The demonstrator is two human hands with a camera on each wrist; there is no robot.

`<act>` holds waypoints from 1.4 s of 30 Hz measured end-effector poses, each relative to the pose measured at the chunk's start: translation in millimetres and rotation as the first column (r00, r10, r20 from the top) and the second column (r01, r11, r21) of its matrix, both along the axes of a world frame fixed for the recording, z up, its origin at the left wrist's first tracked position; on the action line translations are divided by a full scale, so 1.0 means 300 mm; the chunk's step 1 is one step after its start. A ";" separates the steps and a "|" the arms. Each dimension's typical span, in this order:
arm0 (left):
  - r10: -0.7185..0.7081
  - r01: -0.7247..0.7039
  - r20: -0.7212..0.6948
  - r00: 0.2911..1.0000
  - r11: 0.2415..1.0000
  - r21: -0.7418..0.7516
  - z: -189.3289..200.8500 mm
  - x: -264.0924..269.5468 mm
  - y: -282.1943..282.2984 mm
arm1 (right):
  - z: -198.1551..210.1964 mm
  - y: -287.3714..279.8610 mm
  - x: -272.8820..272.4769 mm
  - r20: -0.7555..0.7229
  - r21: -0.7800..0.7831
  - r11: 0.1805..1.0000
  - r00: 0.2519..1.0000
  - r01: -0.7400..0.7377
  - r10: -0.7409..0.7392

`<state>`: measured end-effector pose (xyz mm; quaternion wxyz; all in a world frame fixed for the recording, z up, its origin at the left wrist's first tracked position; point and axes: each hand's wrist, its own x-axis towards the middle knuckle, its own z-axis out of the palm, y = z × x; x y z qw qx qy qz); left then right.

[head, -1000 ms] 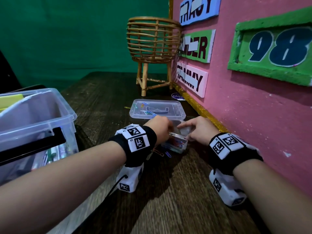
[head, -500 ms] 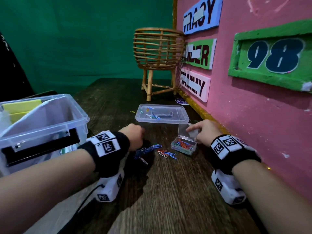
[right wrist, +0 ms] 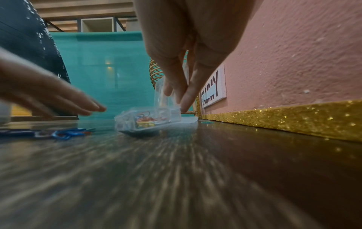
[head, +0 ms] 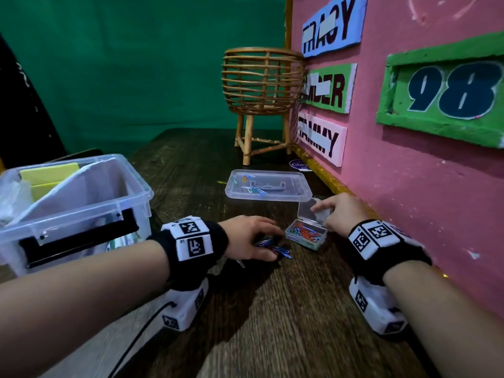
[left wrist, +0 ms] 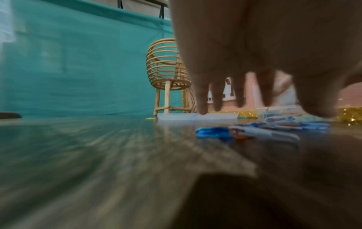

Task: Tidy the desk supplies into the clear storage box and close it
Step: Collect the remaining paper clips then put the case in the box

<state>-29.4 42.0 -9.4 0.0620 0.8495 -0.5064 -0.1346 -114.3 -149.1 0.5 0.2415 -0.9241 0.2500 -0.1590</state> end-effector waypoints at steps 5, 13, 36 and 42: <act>-0.194 0.195 -0.012 0.981 0.981 0.027 0.008 -0.003 -0.079 | -0.006 -0.011 0.009 0.023 0.017 1.000 1.000 0.008 -0.008; -0.039 0.047 0.078 0.996 0.994 -0.103 -0.010 0.044 0.026 | 0.001 0.001 0.001 0.010 0.030 0.999 1.000 -0.026 0.025; 0.093 -0.096 -0.037 0.995 0.990 -0.105 -0.013 0.092 0.068 | -0.012 -0.012 0.026 -0.083 0.071 0.987 0.985 -0.145 0.150; 0.155 -0.152 -0.014 0.988 0.937 -0.316 0.014 0.071 0.016 | -0.025 -0.020 0.041 -0.066 0.083 0.983 0.983 -0.166 0.171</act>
